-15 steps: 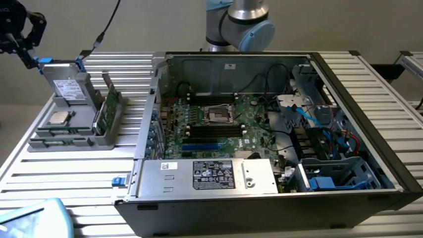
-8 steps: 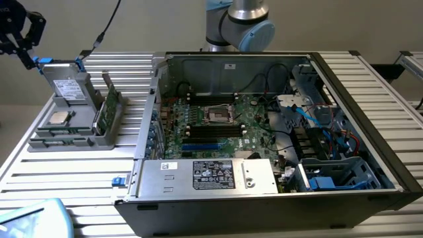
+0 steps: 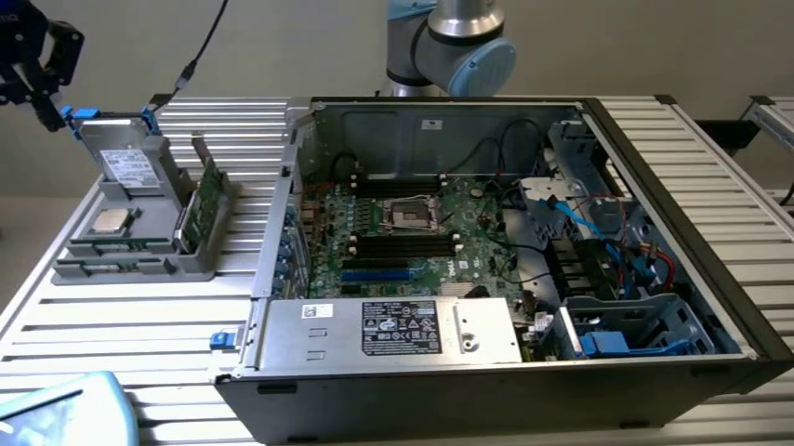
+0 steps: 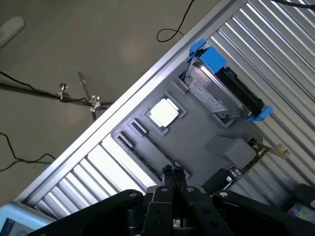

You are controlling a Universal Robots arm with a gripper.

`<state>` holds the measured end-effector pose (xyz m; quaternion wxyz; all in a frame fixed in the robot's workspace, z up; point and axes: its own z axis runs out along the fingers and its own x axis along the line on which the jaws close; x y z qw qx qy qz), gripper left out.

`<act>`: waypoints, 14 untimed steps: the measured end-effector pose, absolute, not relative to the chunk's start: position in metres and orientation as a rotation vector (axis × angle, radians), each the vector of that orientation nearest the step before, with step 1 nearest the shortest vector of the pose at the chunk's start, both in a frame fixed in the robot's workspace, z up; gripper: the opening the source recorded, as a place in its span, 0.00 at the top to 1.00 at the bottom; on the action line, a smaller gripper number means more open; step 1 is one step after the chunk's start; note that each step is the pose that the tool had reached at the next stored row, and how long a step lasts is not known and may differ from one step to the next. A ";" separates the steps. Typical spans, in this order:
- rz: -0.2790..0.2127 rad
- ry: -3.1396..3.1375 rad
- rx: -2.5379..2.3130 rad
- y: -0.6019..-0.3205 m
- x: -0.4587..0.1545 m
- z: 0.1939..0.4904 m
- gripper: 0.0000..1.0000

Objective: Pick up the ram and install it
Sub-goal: 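Pick up the ram and move it above insertion slot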

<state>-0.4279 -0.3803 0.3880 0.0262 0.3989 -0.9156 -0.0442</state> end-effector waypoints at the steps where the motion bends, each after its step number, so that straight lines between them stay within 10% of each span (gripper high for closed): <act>1: -0.136 -2.817 1.258 -0.380 -0.428 0.388 0.89; 14: -0.127 -2.639 1.572 -0.380 -0.428 0.387 0.89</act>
